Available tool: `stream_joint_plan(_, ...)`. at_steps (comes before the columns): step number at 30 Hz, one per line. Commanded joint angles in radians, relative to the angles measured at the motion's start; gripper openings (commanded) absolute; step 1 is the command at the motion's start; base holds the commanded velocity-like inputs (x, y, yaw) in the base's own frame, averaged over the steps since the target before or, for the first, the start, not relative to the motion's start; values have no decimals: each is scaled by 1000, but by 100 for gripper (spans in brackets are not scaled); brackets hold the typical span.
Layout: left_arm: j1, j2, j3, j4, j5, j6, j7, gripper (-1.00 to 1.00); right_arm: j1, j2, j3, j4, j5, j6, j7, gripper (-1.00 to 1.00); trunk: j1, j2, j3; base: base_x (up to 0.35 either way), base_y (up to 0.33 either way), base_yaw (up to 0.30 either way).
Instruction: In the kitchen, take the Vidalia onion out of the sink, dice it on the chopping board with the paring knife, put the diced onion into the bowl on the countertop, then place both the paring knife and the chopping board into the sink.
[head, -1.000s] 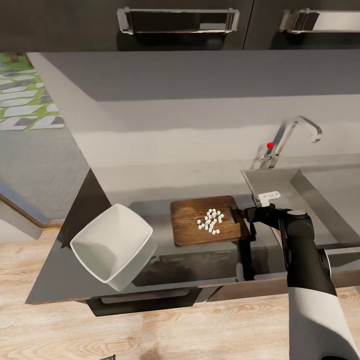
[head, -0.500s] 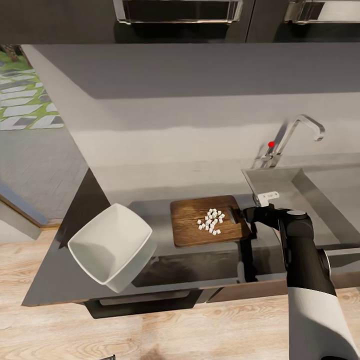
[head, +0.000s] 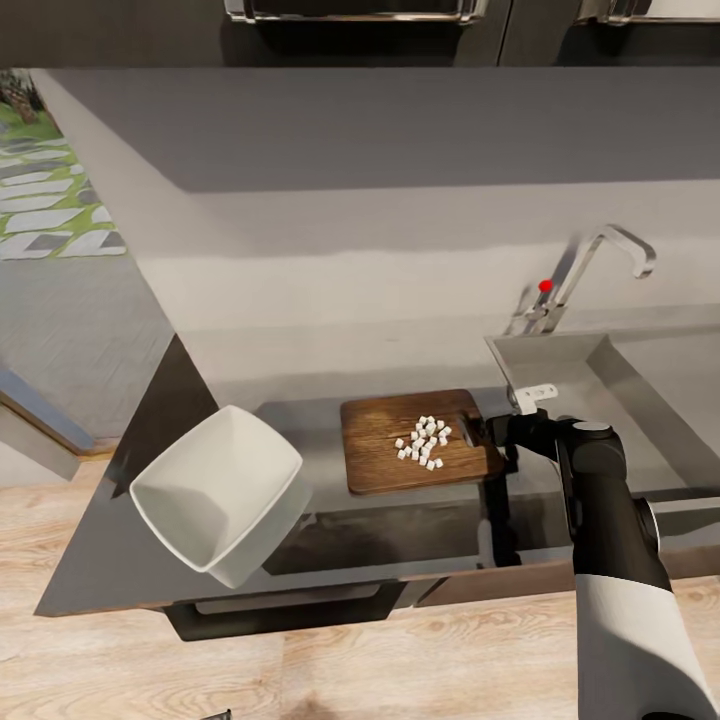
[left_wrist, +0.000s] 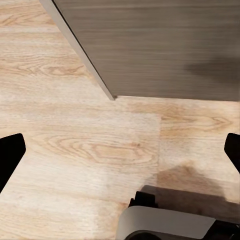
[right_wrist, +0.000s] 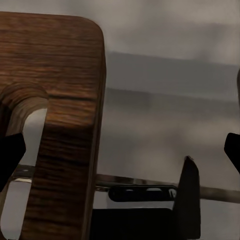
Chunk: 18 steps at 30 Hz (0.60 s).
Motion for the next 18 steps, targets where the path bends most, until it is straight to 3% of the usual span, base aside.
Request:
stream_joint_plan(1,-1,0,5,4,-11,-5,7,100,-1,0,-1,-1,9,2,9,100,4,-8,-4,0,0,0)
stream_joint_plan(10,-1,-1,5,4,-11,-5,7,100,-1,1,-1,0,9,2,9,100,39,-71,-33,0,0,0)
stream_joint_plan(14,-1,-1,5,4,-11,-5,7,100,-1,28,-1,0,9,2,7,100,54,-99,-45,0,0,0)
stream_joint_plan(18,-1,-1,5,4,-11,-5,7,100,-1,34,-1,1,10,2,5,100,69,-127,-58,0,0,0)
